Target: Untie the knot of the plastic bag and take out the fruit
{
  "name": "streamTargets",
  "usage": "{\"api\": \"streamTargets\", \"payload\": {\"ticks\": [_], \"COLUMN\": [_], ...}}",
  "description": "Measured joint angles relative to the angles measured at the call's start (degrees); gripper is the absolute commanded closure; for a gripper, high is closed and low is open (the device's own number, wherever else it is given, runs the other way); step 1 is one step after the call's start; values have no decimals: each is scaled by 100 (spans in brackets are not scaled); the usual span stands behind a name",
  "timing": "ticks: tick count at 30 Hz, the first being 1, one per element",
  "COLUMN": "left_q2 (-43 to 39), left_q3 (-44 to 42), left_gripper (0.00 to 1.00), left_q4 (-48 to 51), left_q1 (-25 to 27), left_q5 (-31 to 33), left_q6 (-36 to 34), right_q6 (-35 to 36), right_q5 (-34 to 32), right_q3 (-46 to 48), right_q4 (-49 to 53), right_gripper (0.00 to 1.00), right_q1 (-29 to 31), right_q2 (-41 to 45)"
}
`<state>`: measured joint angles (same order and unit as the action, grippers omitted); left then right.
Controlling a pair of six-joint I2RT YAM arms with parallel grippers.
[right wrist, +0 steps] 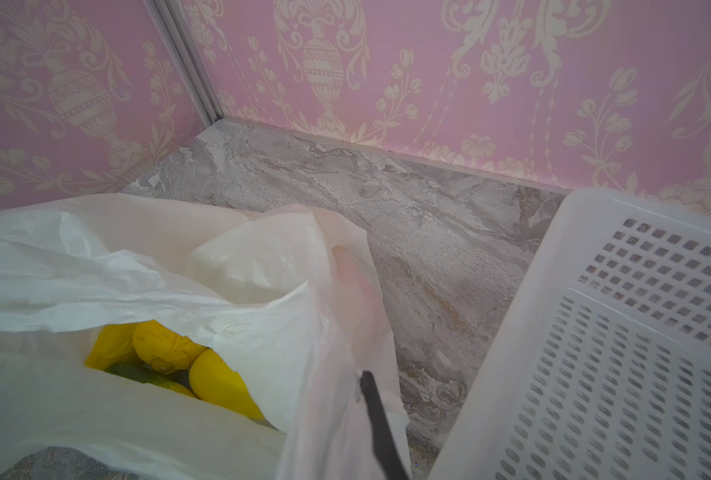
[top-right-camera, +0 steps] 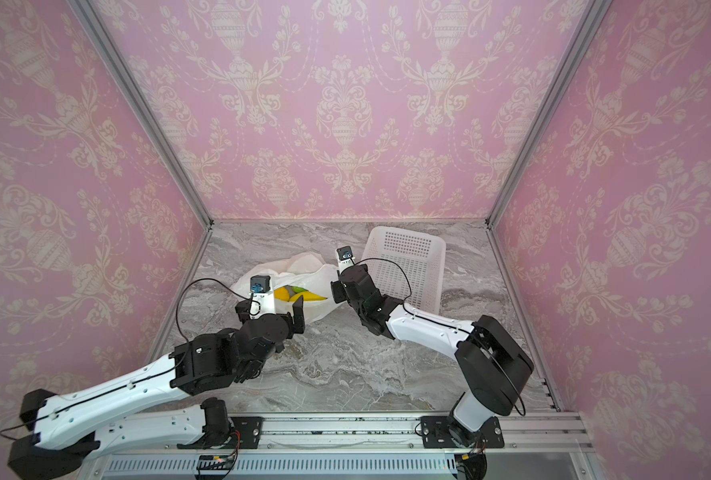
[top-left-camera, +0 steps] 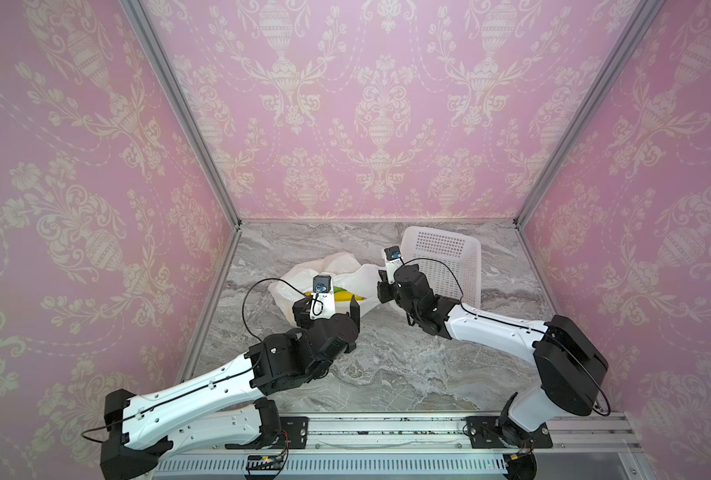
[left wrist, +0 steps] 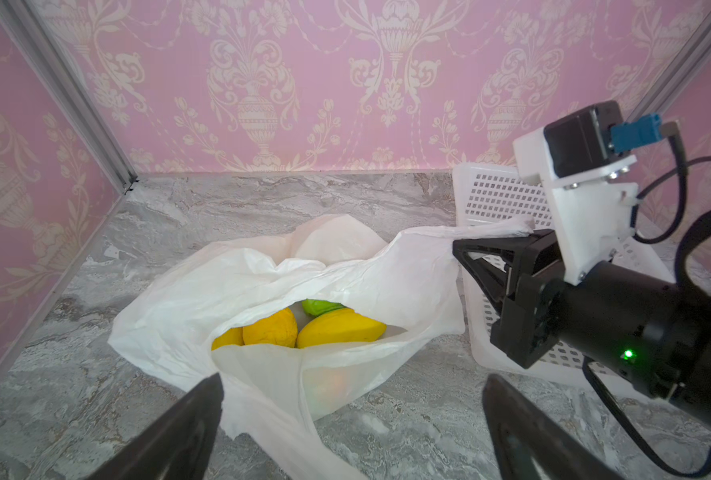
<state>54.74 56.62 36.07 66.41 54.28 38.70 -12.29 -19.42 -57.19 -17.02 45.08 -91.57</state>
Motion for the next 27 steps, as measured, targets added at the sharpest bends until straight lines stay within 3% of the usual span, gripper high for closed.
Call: {"api": "streamTargets", "payload": {"ticks": [6,15,19,27], "left_q2": [273,-74,55,-210], "left_q3": [210,-807,-914,-1377], "left_gripper": [1,4,30,100], "left_q4": [1250,785,402,-415], "left_q1": [214,236,-20,-1086], "left_q5": [289,-170,-354,-1366], "left_q6": [1005,1014,883,382], "right_q6": [0,-50,-118,-133], "right_q5": [-2,17,52,94], "right_q3": [15,81,138,179], "right_q4": [0,2,-4,-20], "right_gripper": [100,100,100,100], "right_q1": [-2,-7,-11,-11], "right_q2": [11,74,120,184]}}
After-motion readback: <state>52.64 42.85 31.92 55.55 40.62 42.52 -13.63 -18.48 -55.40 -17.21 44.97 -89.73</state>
